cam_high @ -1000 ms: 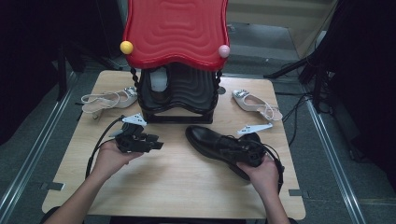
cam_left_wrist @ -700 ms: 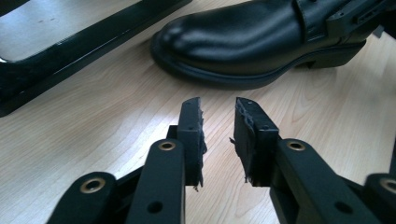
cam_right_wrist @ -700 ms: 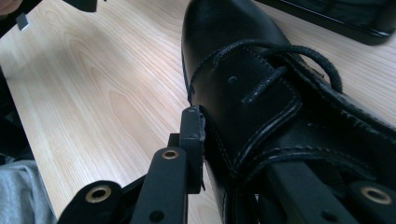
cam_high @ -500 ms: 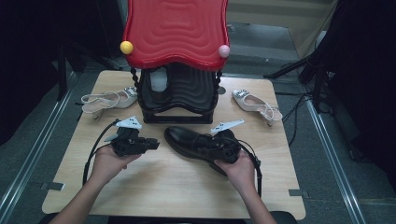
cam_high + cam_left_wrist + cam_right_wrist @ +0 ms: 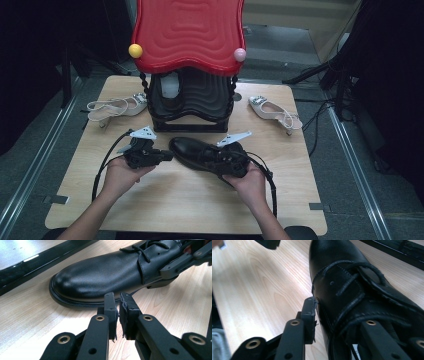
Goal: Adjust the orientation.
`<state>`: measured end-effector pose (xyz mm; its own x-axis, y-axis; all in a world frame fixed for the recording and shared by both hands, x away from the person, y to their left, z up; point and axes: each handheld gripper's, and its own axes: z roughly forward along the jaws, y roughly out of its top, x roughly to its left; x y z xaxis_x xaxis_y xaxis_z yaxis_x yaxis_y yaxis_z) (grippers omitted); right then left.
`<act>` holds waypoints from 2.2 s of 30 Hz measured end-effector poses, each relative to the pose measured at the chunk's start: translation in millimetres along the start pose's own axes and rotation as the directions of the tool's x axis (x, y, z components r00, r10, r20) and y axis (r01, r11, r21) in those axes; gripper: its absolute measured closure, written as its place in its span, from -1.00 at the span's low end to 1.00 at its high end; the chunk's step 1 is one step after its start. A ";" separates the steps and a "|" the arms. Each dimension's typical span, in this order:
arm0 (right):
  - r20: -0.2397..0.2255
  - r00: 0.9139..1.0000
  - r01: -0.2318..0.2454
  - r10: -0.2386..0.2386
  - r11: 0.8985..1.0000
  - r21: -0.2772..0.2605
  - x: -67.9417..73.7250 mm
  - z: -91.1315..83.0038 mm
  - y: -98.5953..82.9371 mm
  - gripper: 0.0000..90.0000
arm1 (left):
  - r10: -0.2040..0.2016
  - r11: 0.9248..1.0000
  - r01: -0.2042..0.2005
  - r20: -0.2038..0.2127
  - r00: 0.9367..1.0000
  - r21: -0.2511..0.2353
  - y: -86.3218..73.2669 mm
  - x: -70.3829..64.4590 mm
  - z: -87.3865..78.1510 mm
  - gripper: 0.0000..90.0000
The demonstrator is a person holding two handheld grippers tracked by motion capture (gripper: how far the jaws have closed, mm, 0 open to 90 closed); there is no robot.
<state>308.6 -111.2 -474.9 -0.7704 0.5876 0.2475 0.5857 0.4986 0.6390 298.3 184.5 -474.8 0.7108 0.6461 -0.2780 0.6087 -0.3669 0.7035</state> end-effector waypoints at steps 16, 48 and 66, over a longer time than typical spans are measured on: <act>0.033 0.999 -0.033 0.037 0.992 -0.122 -36.9 -61.2 -1.9 1.00 | -0.004 1.000 0.004 0.005 1.000 0.014 4.1 -9.5 16.7 1.00; 0.062 0.993 -0.092 0.097 0.993 -0.078 -65.0 -30.6 -16.7 1.00 | 0.024 0.999 -0.025 0.031 0.999 0.042 -2.0 -28.2 61.4 0.97; 0.078 0.983 -0.162 0.169 0.983 -0.088 -37.7 -33.7 -31.6 1.00 | 0.003 0.999 -0.005 0.044 0.999 0.045 4.9 -16.8 64.0 0.95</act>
<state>310.7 -170.5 -479.8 -0.6382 0.7114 0.2942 0.6782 0.3388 0.6521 312.0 129.1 -508.6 0.7273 0.6150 -0.3047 0.6205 -0.3995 0.6748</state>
